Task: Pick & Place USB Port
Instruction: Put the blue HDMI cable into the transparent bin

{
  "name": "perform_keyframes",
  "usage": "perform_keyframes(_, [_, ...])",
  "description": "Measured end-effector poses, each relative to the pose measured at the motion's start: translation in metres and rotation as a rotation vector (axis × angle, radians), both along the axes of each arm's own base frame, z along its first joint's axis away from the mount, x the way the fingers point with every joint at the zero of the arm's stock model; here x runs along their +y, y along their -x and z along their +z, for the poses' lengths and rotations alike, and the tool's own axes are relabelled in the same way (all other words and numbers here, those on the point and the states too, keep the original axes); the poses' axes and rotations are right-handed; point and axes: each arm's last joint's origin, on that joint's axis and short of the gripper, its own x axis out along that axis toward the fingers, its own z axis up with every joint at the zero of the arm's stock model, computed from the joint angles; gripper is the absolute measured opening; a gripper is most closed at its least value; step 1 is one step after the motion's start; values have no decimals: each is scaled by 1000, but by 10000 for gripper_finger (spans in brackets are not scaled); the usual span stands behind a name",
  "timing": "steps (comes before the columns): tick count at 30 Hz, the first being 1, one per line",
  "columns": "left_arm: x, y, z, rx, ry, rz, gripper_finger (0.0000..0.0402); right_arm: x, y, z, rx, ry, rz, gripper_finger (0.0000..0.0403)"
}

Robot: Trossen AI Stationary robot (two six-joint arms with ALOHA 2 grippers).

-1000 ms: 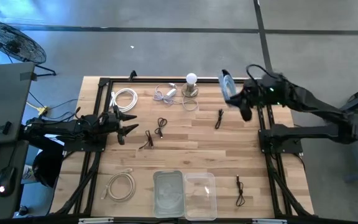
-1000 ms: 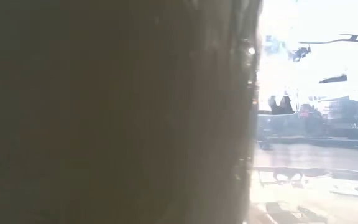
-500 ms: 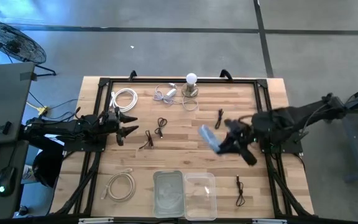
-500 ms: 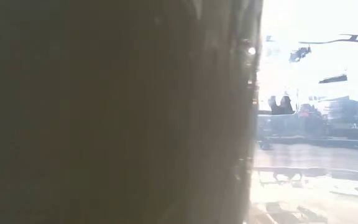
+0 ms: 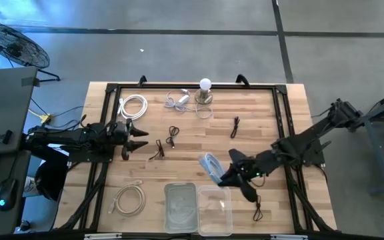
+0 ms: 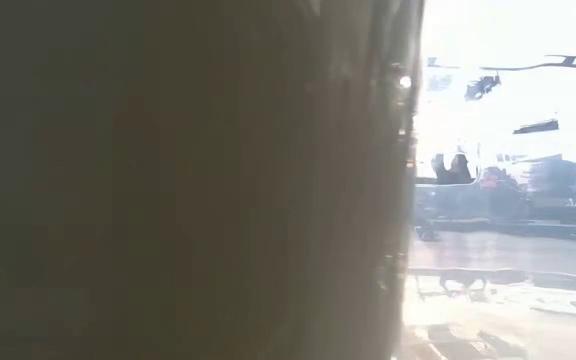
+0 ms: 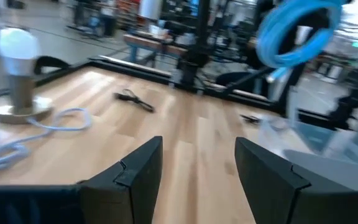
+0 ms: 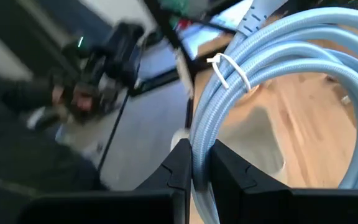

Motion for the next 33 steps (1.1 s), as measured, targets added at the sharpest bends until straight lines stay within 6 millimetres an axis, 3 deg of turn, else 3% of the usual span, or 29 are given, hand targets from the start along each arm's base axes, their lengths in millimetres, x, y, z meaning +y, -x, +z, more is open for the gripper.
perform_keyframes(5, [-4, 0, 0, 1, 31, -123, 198, 19, -16, 4, -21, -42, -51, 28])
perform_keyframes(10, [-6, 0, 0, 2, 32, -214, 198, 53, -30, 15, -51, -37, -64, 28])
perform_keyframes(14, [-7, 1, 0, 3, 31, -238, 198, 79, -40, 14, -8, -24, -110, 28])
perform_keyframes(23, [-9, 1, -1, 12, 31, -310, 198, 115, -61, -24, 127, -96, -207, 28])
perform_keyframes(27, [-10, 1, -1, 13, 40, -344, 198, 124, -58, -40, 195, -127, -250, 28])
perform_keyframes(33, [-11, 2, 0, 14, 50, -383, 198, 123, -44, -49, 309, -147, -365, 28])
